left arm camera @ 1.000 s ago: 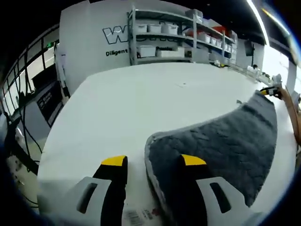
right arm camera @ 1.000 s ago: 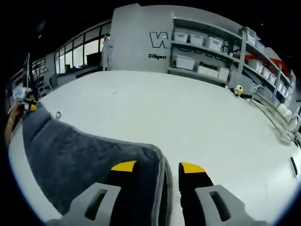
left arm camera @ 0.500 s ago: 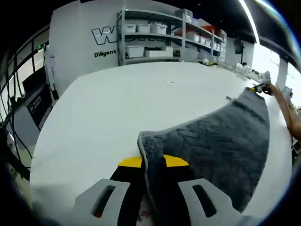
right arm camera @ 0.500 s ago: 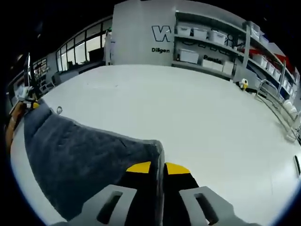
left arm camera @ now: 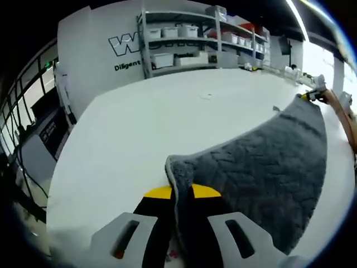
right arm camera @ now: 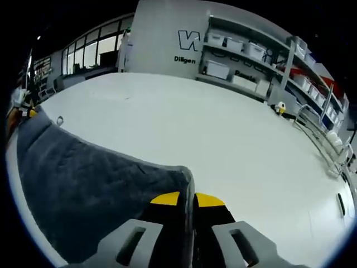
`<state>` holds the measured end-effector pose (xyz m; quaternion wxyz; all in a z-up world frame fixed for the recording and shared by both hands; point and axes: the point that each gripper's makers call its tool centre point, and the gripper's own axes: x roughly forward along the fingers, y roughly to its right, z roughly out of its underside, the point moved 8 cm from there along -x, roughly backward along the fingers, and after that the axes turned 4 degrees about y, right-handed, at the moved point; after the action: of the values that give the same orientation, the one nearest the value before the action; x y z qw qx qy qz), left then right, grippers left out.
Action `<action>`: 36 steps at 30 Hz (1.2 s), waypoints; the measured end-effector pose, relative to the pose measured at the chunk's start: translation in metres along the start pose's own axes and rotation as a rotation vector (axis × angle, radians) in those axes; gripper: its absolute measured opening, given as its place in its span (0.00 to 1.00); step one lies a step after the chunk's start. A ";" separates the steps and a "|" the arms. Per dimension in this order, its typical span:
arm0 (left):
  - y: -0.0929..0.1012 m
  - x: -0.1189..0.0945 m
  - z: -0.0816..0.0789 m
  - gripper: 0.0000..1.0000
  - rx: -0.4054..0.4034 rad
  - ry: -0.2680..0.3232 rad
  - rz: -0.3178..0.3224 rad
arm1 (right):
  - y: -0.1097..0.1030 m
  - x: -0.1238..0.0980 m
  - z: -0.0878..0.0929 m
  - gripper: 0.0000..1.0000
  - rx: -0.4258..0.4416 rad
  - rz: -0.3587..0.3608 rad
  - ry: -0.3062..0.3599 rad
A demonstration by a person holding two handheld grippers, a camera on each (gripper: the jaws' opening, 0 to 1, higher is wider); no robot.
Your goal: Open the folded towel by lifting each exposed corner and separating the folded layers until the towel lies flat within the target outline without major curled edges
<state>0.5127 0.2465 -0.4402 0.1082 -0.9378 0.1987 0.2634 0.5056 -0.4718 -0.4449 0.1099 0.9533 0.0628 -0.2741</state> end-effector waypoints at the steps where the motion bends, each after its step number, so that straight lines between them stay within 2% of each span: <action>1: -0.001 0.001 -0.001 0.09 0.002 0.000 -0.002 | 0.000 0.001 -0.001 0.04 -0.004 0.003 0.003; 9: -0.011 0.019 -0.009 0.09 0.011 0.013 -0.040 | -0.001 0.018 -0.010 0.05 -0.039 0.042 0.039; 18: -0.019 0.036 -0.020 0.10 0.071 0.003 -0.071 | -0.003 0.036 -0.021 0.05 -0.092 0.083 0.047; 28: -0.032 0.053 -0.029 0.10 0.091 0.015 -0.078 | -0.002 0.054 -0.031 0.06 -0.070 0.129 0.072; 36: -0.039 0.061 -0.034 0.10 0.085 0.020 -0.078 | 0.000 0.066 -0.039 0.06 -0.083 0.133 0.063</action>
<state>0.5931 0.2520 -0.4406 0.1563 -0.9419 0.1743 0.2408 0.5805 -0.4581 -0.4482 0.1654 0.9581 0.0142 -0.2333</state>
